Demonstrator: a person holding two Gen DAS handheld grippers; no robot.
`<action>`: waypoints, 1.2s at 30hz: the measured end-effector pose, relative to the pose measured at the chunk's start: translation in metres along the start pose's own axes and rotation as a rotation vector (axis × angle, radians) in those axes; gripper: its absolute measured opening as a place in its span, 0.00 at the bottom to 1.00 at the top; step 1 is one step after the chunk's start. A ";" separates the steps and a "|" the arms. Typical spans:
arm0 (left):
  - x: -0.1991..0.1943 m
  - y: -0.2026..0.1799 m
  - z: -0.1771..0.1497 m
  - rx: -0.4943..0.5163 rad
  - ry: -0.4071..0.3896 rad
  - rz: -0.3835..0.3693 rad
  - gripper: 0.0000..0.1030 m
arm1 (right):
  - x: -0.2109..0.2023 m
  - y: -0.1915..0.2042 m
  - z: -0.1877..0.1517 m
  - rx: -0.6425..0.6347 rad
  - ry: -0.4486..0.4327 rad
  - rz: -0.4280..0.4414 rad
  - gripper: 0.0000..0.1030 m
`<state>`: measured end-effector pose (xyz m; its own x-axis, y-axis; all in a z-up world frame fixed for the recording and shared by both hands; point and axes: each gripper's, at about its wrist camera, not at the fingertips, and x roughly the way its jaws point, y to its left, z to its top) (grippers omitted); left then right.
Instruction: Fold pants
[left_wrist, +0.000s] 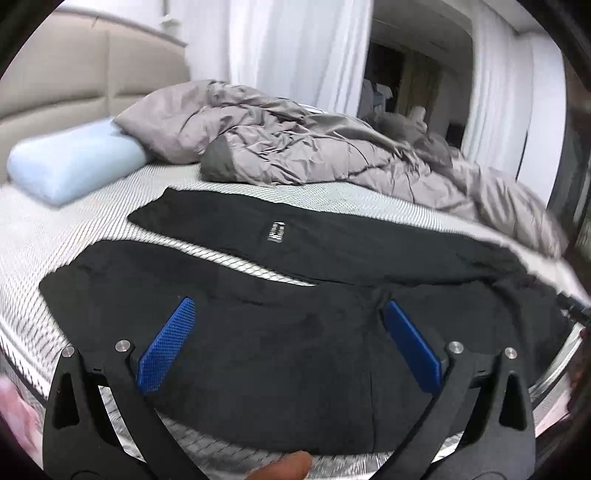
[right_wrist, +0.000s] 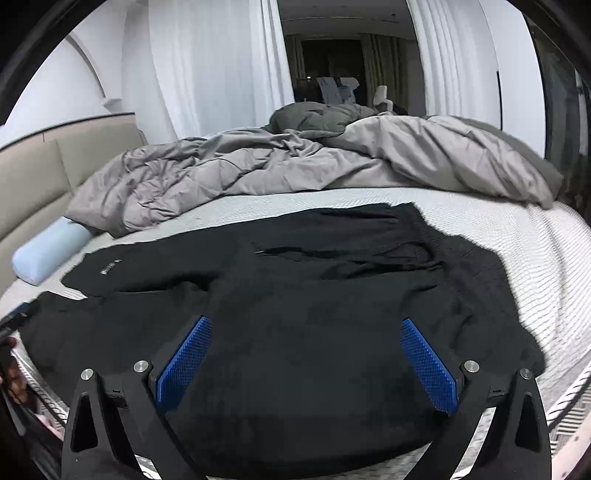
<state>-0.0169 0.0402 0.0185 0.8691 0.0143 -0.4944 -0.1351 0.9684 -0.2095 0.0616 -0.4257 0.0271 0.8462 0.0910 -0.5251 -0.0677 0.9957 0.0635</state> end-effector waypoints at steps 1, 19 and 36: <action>-0.009 0.015 0.002 -0.045 0.002 -0.009 0.99 | -0.005 -0.003 0.004 -0.009 -0.019 -0.015 1.00; 0.017 0.214 0.006 -0.534 0.207 -0.030 0.67 | -0.043 -0.096 -0.007 0.202 0.077 0.136 1.00; 0.062 0.226 0.028 -0.557 0.133 0.030 0.02 | -0.042 -0.155 -0.061 0.483 0.118 0.139 1.00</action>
<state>0.0200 0.2664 -0.0363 0.7985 -0.0264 -0.6015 -0.4205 0.6904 -0.5886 0.0044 -0.5827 -0.0128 0.7794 0.2514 -0.5739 0.0998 0.8545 0.5099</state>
